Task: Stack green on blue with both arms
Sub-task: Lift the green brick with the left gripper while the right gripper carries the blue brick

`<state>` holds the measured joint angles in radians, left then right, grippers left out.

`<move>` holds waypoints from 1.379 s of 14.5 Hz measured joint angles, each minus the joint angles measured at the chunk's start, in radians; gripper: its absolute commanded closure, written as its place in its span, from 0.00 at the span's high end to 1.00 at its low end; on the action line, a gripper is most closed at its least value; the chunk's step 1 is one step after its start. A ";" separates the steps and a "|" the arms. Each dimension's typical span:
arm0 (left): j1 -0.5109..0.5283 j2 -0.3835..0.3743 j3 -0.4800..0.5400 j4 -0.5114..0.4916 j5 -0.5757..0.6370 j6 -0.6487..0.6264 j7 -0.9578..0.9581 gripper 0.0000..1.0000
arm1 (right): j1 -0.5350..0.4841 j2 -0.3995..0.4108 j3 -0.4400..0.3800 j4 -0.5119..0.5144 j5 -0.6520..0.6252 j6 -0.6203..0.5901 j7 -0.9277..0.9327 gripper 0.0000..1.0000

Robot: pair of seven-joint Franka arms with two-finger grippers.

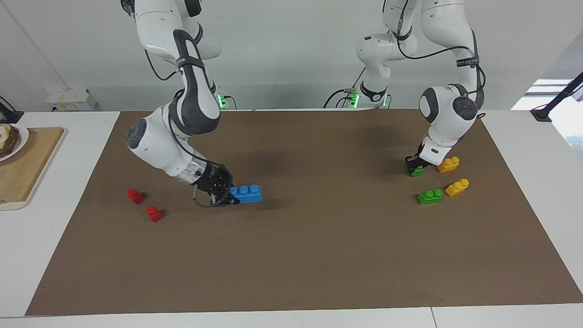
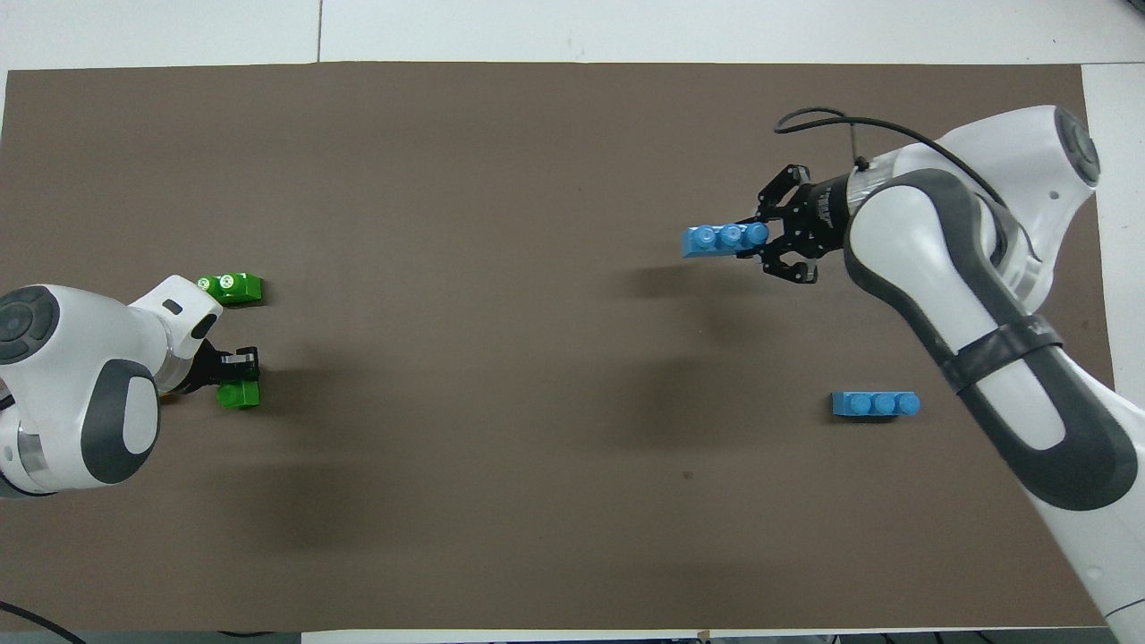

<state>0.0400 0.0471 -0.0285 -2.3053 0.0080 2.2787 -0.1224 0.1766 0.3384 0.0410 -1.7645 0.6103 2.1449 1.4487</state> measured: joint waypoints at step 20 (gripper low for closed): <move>-0.194 0.029 -0.033 0.339 -0.118 -0.283 -1.185 0.00 | 0.319 0.025 -0.001 -0.232 0.000 0.404 0.200 0.00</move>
<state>-0.1543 0.0765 -0.0619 -1.9659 -0.1100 1.9958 -1.3074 0.4952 0.3638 0.0400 -1.9961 0.6104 2.5489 1.6483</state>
